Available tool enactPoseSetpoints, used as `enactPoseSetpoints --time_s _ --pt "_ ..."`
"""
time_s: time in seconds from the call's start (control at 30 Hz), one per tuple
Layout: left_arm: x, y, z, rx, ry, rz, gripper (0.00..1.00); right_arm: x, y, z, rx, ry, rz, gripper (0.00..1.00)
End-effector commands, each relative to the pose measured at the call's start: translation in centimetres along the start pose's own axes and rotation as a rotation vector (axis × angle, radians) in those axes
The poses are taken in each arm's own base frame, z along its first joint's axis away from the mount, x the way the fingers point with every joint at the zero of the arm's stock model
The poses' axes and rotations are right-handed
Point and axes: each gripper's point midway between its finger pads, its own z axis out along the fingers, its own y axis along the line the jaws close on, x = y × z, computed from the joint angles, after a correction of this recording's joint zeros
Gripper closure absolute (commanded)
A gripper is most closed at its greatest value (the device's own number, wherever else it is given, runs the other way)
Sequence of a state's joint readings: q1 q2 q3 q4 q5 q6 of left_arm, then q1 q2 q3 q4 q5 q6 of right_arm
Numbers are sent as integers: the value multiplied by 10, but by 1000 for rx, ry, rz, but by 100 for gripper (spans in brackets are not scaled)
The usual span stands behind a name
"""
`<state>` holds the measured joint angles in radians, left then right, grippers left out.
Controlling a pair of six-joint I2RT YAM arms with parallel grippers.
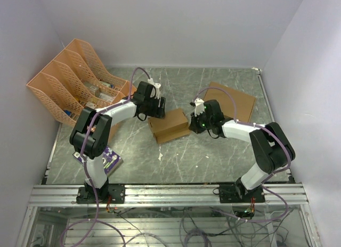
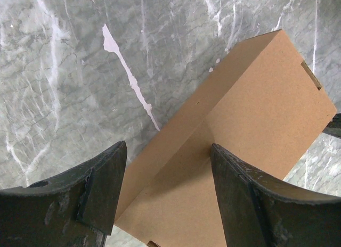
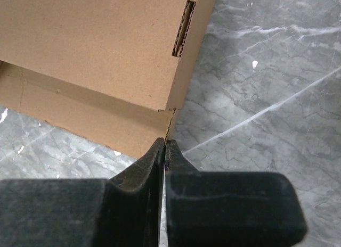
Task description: Fold the paper box
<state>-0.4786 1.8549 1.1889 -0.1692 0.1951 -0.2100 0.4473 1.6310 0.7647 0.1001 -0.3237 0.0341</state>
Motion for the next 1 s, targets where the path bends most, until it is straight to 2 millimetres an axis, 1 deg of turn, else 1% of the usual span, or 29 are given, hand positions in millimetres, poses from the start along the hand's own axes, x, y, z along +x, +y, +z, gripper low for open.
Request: enactPoseSetpoints --time_s 0.0,0.5,0.8,0.97 --pt "35 8 13 -49 112 1 26 -1 9 -5 -23 -14 -24 100" --pt "39 10 15 -55 129 -5 26 2 12 -7 -47 -22 -43 100" --pt "39 8 14 -43 132 4 26 0 12 -5 -43 -18 -42 100" --pt "41 8 15 -43 140 3 26 -1 15 -3 -40 -15 -59 100"
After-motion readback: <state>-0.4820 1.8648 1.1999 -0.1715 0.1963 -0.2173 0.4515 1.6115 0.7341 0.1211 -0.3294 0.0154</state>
